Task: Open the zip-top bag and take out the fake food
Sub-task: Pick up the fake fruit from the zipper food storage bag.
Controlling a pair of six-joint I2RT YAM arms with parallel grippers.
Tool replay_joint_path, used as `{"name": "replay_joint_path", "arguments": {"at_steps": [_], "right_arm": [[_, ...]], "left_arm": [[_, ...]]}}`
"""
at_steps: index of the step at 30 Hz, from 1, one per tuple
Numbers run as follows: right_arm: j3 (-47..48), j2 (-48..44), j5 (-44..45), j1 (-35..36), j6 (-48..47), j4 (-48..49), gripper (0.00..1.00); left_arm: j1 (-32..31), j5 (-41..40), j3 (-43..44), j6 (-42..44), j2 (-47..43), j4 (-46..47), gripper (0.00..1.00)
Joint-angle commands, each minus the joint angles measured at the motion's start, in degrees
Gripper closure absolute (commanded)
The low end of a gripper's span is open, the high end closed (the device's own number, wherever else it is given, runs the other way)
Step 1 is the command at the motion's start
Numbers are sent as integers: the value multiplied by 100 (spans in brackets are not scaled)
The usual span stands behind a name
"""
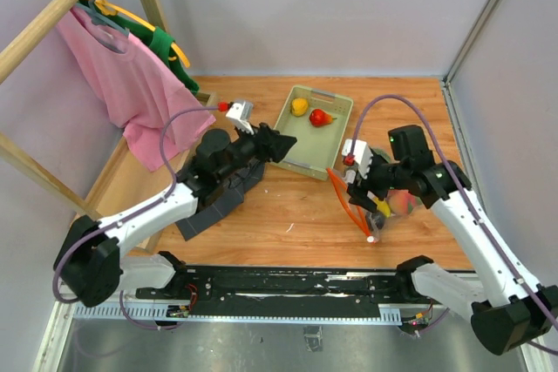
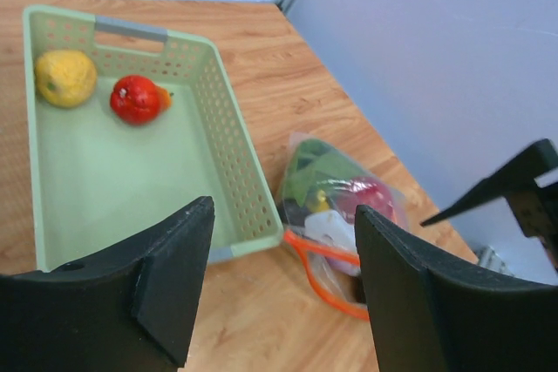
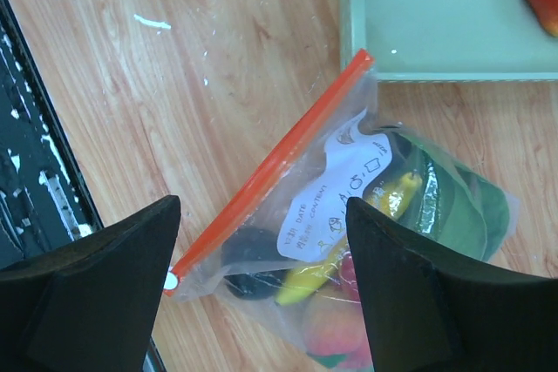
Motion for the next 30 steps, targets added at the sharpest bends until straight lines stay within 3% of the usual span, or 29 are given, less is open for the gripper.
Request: {"name": "replay_joint_path", "arguments": {"at_steps": [1,8,13,18,25,30], "right_arm": [[355,273,1357,817,270,-531,22],[277,636,2651,1676,516,-336,22],[98,812,3369,2078,881,184,22],[-35,1007,3411,2250,1456,466,22],[-383,1086,4340,2304,1794,925,22],[-647,1090,4275,2318,1773,1029,26]], "left_arm": [[-34,252,-631,-460,-765,451,31],[-94,843,-1900,-1338,-1441,1140,32],[-372,618,-2571,-1676,-1793,1493,32],[-608,398,-2995,-1905,-2097,1776,33],[-880,181,-3360,-2134,-2289,2048,32],[-937,33,-3600,-2163,-2284,2389,33]]}}
